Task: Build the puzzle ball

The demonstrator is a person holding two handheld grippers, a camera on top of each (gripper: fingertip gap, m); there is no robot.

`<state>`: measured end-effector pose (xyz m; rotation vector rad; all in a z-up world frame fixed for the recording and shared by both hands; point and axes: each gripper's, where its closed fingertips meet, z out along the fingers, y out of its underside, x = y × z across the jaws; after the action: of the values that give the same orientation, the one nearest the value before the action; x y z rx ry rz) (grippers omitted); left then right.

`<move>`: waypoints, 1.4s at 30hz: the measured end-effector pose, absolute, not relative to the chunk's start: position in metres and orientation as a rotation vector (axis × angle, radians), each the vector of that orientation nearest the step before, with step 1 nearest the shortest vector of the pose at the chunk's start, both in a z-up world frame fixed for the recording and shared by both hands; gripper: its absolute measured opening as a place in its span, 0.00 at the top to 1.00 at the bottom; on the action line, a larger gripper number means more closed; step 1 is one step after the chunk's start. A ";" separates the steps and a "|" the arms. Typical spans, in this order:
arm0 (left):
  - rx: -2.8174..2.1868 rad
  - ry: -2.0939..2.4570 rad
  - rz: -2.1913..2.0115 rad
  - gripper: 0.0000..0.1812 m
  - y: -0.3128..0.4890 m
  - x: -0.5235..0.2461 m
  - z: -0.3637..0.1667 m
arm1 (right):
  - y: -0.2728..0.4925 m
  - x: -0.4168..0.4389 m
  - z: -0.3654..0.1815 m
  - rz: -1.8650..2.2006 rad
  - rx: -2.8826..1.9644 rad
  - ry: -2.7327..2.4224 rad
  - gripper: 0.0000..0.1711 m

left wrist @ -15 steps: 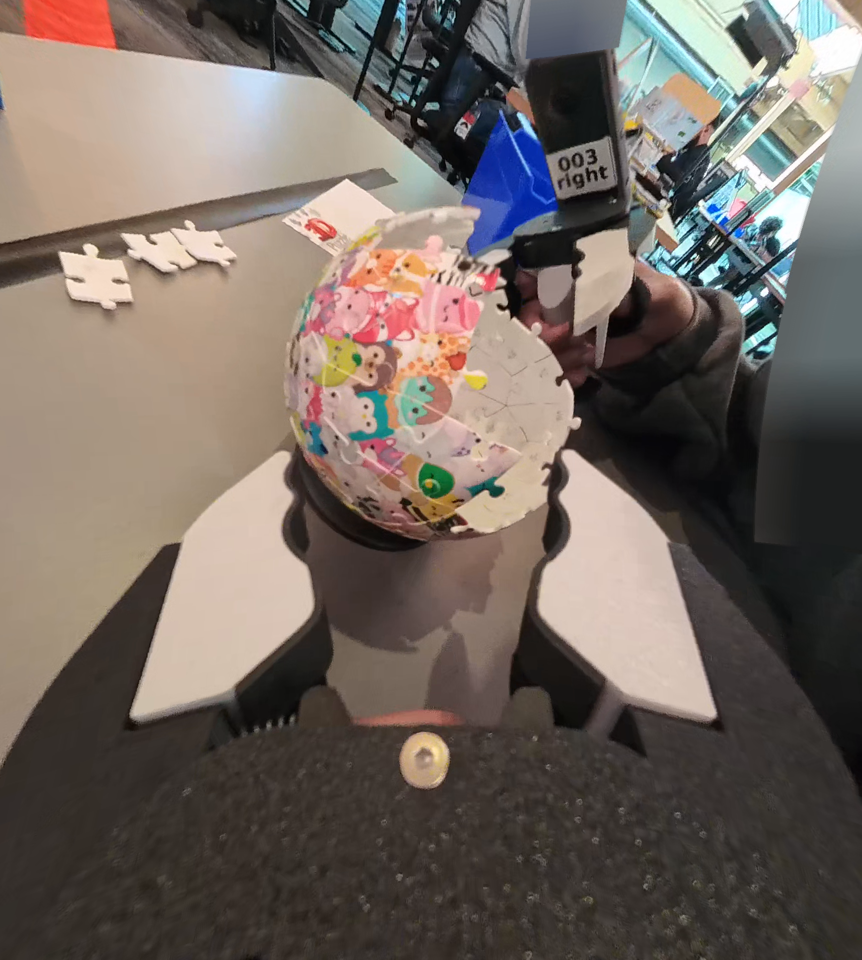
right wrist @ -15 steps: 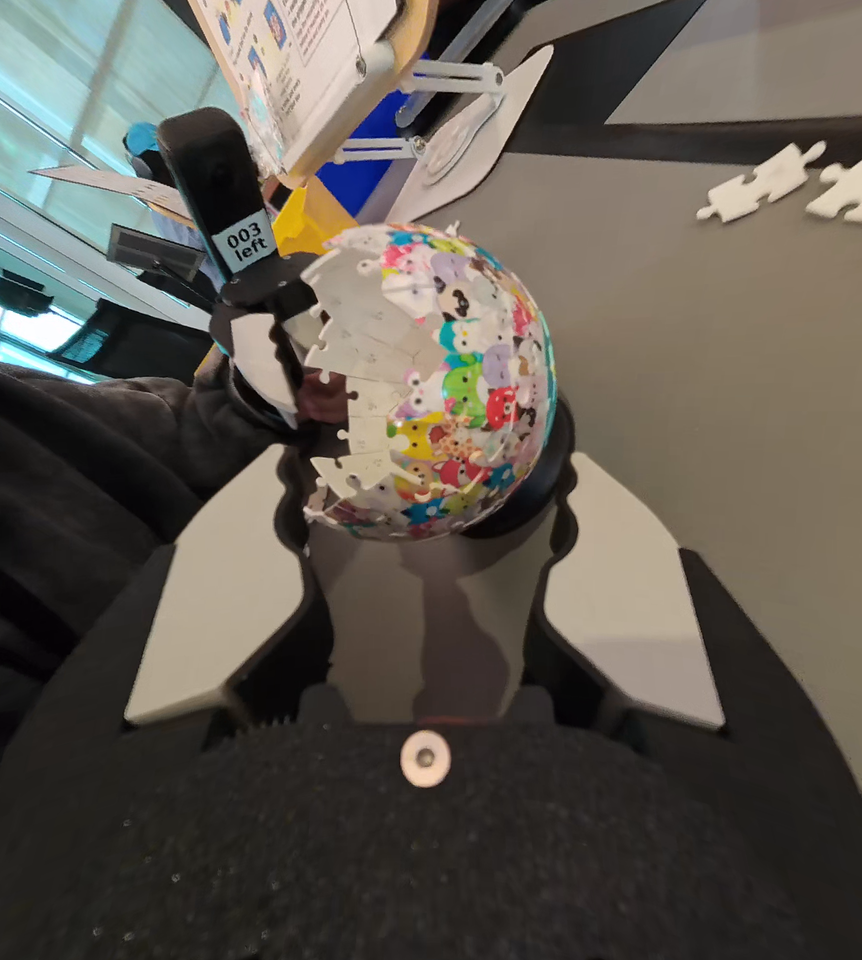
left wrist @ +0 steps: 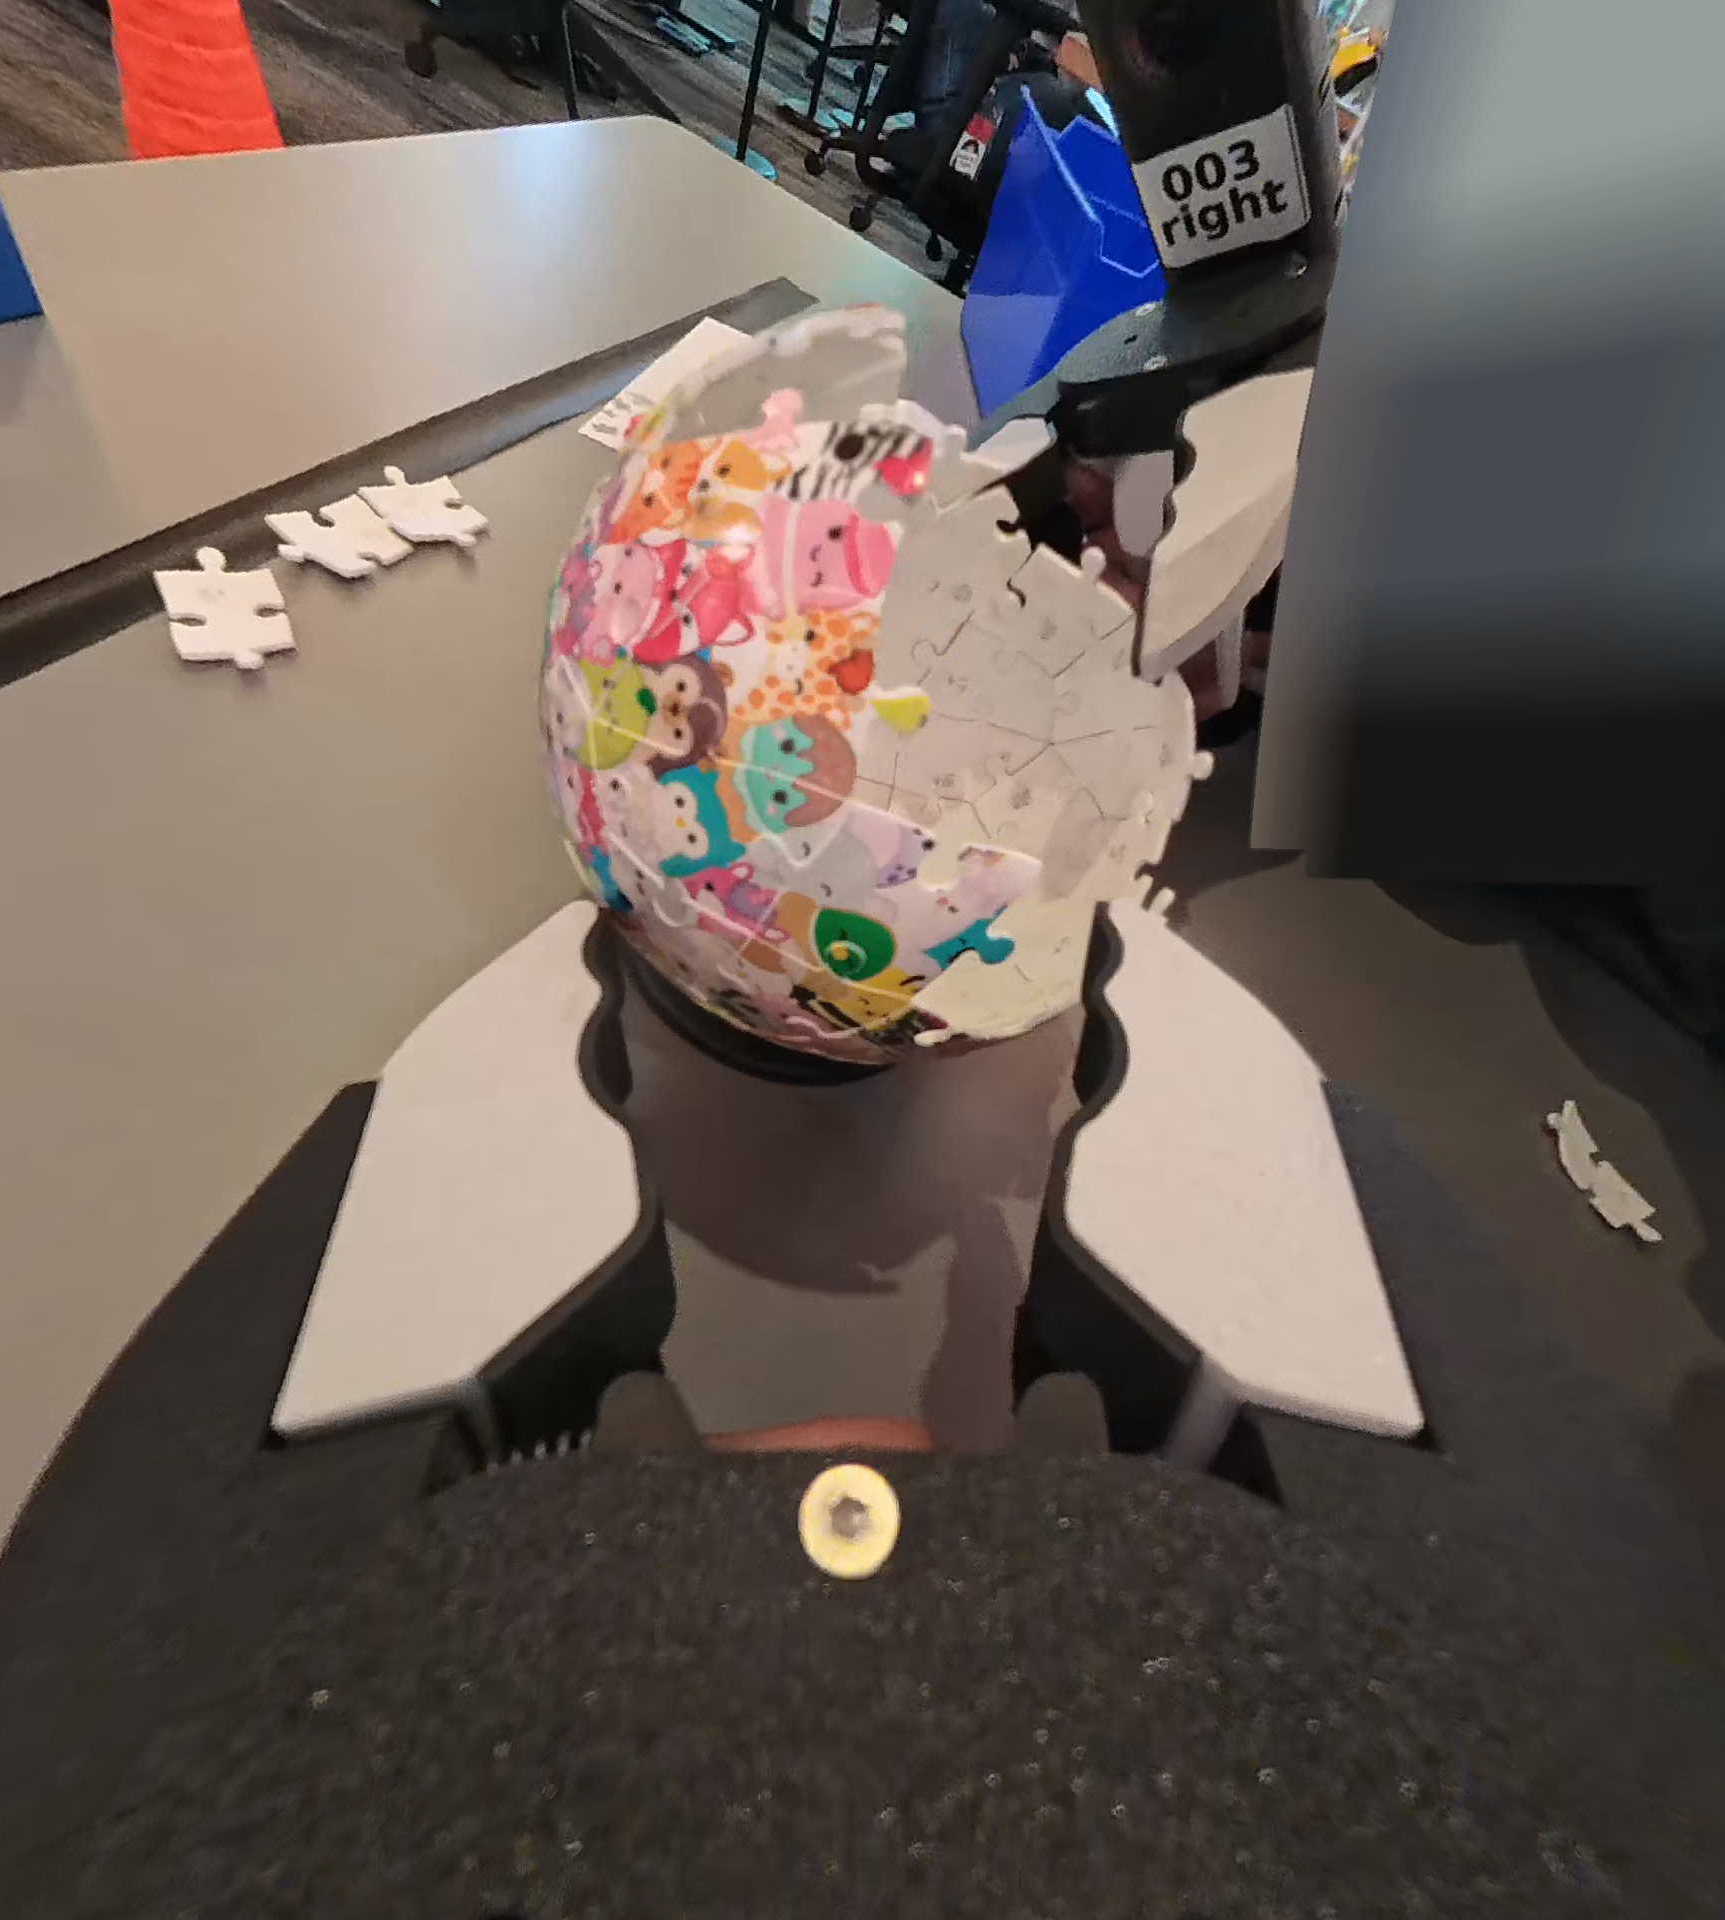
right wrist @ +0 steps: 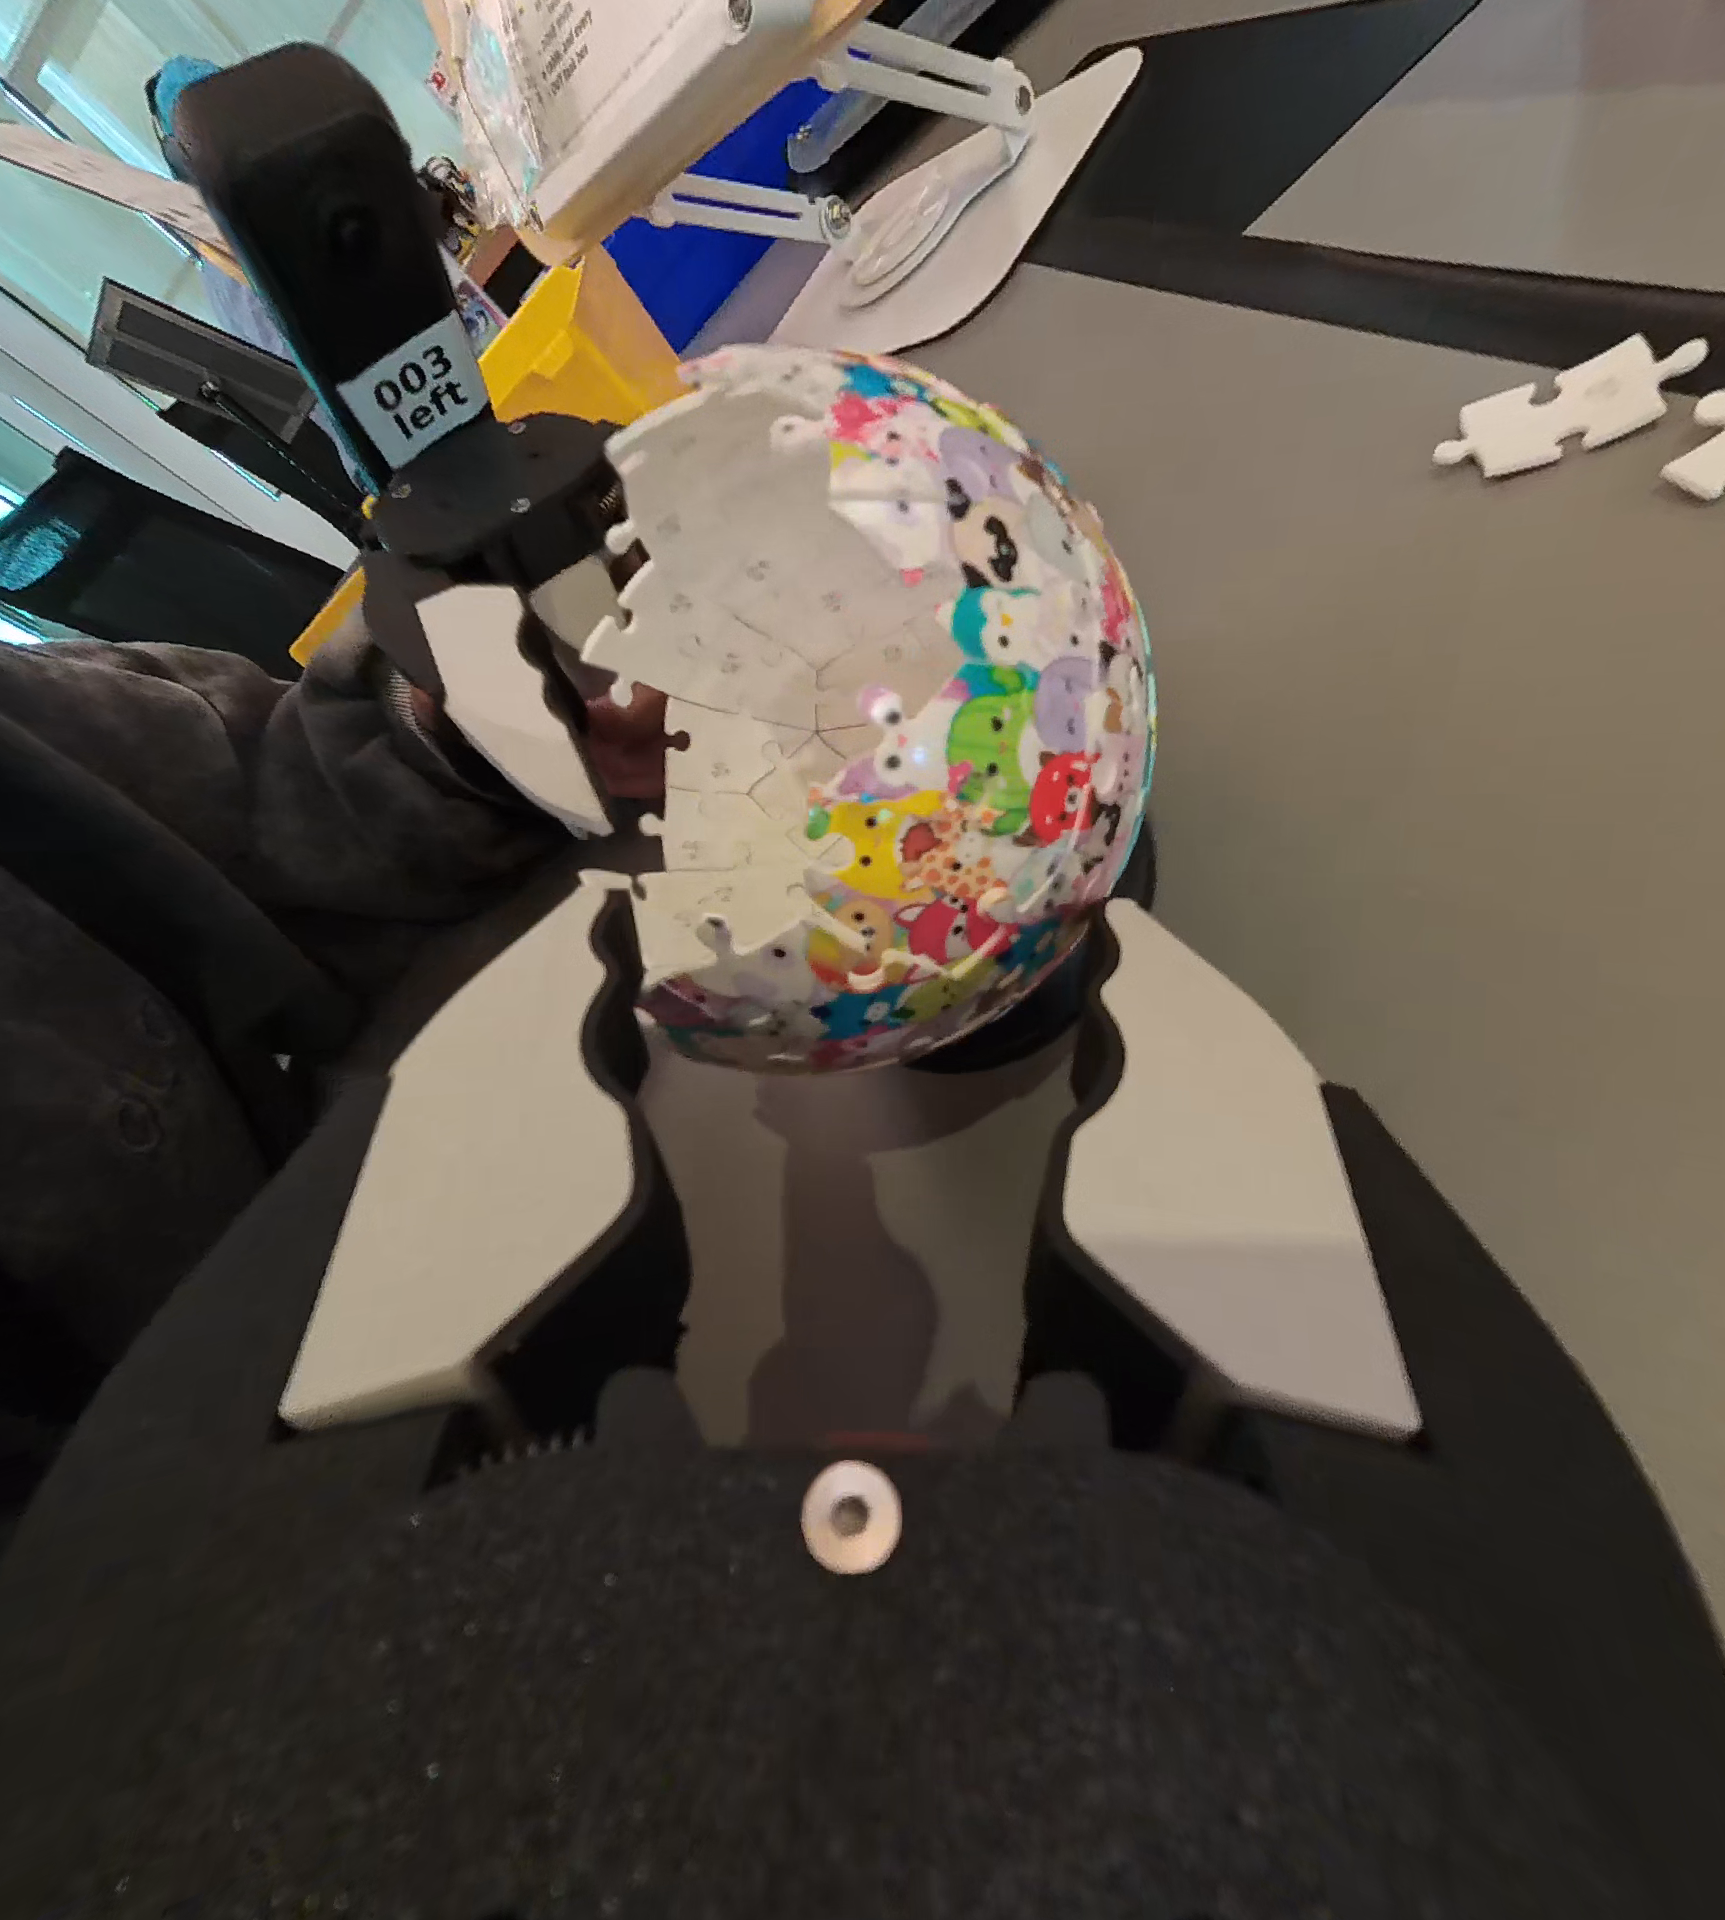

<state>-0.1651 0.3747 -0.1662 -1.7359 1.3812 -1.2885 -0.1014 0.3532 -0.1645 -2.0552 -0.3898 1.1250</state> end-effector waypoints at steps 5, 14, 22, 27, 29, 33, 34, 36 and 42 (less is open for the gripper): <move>-1.717 1.381 -1.266 0.53 0.374 -0.167 -0.166 | 0.356 -0.094 -0.158 1.073 -2.053 -0.376 0.54; -1.643 1.380 -1.280 0.53 0.360 -0.180 -0.160 | 0.355 -0.073 -0.129 0.457 -2.211 -0.400 0.59; -1.488 1.207 -1.257 0.57 0.376 -0.213 -0.135 | 0.359 -0.069 -0.131 -0.123 -2.387 -0.290 0.66; -1.494 1.229 -1.263 0.57 0.375 -0.213 -0.137 | 0.361 -0.066 -0.128 -0.434 -2.488 -0.267 0.71; -1.483 1.242 -1.251 0.57 0.373 -0.213 -0.137 | 0.362 -0.061 -0.128 -0.573 -2.526 -0.269 0.74; -1.499 1.259 -1.259 0.57 0.371 -0.212 -0.140 | 0.366 -0.067 -0.131 -0.630 -2.590 -0.289 0.78; -1.503 1.254 -1.265 0.57 0.371 -0.212 -0.140 | 0.367 -0.069 -0.132 -0.628 -2.605 -0.291 0.78; -1.517 1.246 -1.281 0.57 0.372 -0.213 -0.140 | 0.368 -0.068 -0.134 -0.635 -2.626 -0.293 0.79; -1.538 1.240 -1.303 0.57 0.373 -0.213 -0.141 | 0.370 -0.066 -0.145 -0.667 -2.670 -0.302 0.83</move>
<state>-0.2127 0.3732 -0.1408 -1.5383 1.2396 -1.3032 -0.0657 0.3697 -0.1447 -2.6697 -0.3015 -0.6674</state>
